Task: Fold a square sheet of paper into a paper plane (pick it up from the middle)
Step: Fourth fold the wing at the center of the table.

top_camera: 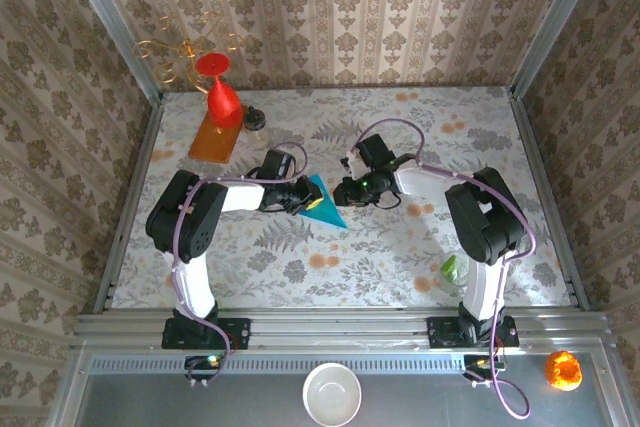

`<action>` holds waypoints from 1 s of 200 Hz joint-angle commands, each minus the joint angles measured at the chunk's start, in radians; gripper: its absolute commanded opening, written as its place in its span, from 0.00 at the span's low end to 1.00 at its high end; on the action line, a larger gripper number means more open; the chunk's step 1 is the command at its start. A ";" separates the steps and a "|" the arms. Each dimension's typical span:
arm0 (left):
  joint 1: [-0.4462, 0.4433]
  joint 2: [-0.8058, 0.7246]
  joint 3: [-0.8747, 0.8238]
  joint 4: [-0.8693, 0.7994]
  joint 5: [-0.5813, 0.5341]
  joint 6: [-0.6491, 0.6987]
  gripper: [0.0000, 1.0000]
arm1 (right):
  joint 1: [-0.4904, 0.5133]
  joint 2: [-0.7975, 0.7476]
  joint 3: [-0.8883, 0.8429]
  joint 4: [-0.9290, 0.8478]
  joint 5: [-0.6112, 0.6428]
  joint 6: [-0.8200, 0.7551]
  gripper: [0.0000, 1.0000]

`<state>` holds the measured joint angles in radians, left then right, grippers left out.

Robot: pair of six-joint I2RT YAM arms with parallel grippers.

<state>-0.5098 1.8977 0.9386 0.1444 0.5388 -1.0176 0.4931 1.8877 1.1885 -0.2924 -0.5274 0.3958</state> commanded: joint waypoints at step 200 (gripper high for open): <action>-0.006 0.049 -0.003 -0.122 -0.040 0.022 0.12 | 0.046 0.148 0.065 -0.028 -0.046 0.017 0.08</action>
<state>-0.5098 1.9011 0.9443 0.1249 0.5350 -1.0157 0.5526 2.0304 1.2636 -0.3180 -0.5732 0.3969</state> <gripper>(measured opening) 0.126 0.083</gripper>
